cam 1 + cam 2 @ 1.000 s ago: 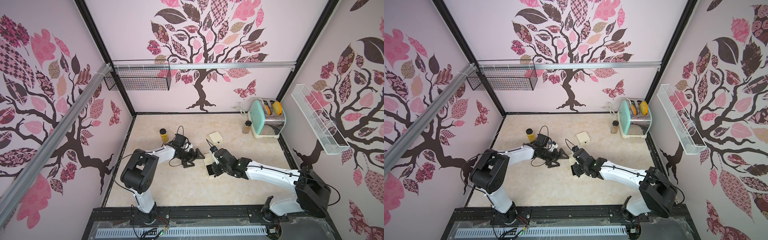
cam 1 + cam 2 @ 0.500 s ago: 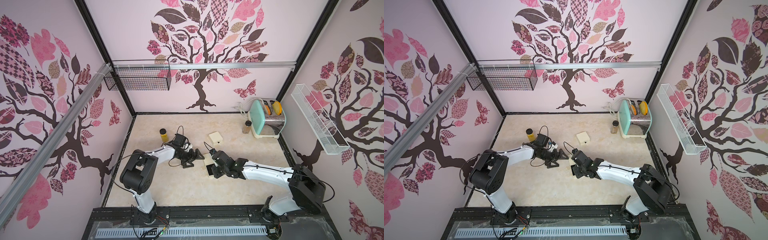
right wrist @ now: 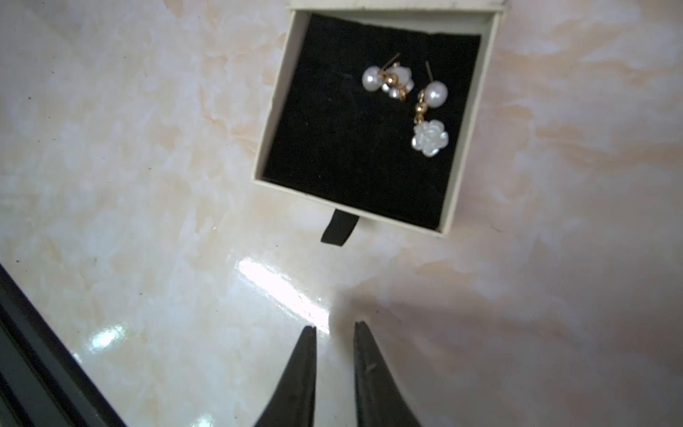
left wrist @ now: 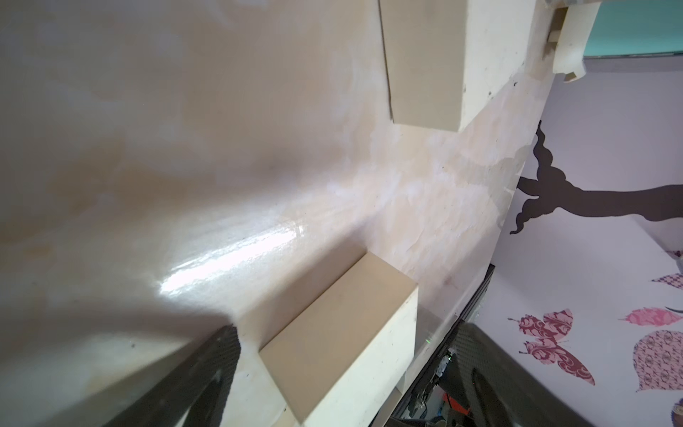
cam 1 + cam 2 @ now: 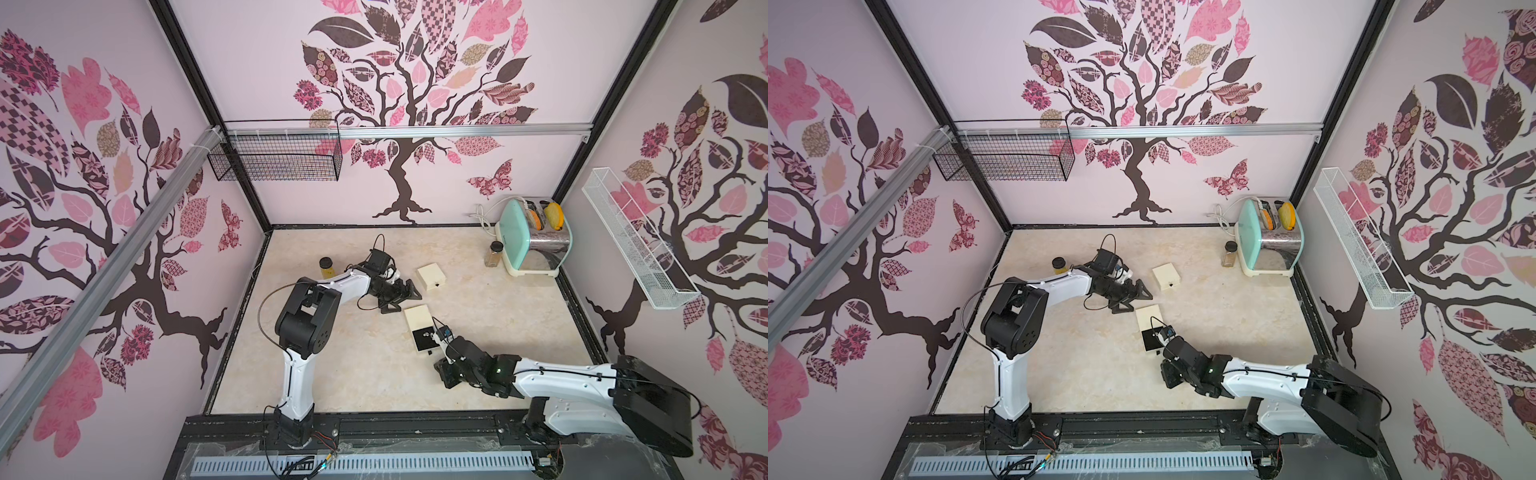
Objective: Place the earrings into the drawer-style jewelry box
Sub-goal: Close the drawer of the jewelry box.
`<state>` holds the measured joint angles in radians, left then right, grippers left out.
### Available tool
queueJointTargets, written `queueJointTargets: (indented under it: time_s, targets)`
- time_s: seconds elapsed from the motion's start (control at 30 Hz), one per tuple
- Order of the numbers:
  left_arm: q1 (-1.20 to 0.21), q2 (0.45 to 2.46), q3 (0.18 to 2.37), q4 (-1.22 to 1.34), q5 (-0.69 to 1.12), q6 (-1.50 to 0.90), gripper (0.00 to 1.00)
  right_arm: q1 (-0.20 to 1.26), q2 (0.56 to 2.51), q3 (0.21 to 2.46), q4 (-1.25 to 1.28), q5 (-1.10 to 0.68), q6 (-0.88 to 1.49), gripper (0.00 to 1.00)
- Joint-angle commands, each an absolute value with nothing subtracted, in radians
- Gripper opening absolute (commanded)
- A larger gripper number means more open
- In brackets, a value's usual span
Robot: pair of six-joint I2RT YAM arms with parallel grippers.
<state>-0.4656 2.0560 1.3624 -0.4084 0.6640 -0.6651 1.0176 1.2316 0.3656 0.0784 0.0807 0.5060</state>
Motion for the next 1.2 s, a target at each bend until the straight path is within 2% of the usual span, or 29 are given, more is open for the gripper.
queueJointTargets:
  time_s: [0.0, 0.13, 0.3, 1.17]
  targets:
    - [-0.492, 2.085, 1.356, -0.385, 0.683, -0.68, 0.91, 1.014, 1.279, 0.354, 0.273, 0.084, 0.539, 0.2]
    - [-0.503, 2.077, 1.303, -0.34, 0.712, -0.7, 0.83, 0.995, 1.356, 0.35, 0.382, 0.09, 0.543, 0.17]
    - [-0.505, 2.054, 1.249, -0.308, 0.729, -0.714, 0.78, 0.936, 1.386, 0.349, 0.464, 0.069, 0.537, 0.16]
    - [-0.51, 2.022, 1.152, -0.283, 0.719, -0.716, 0.76, 0.867, 1.581, 0.439, 0.65, 0.07, 0.518, 0.15]
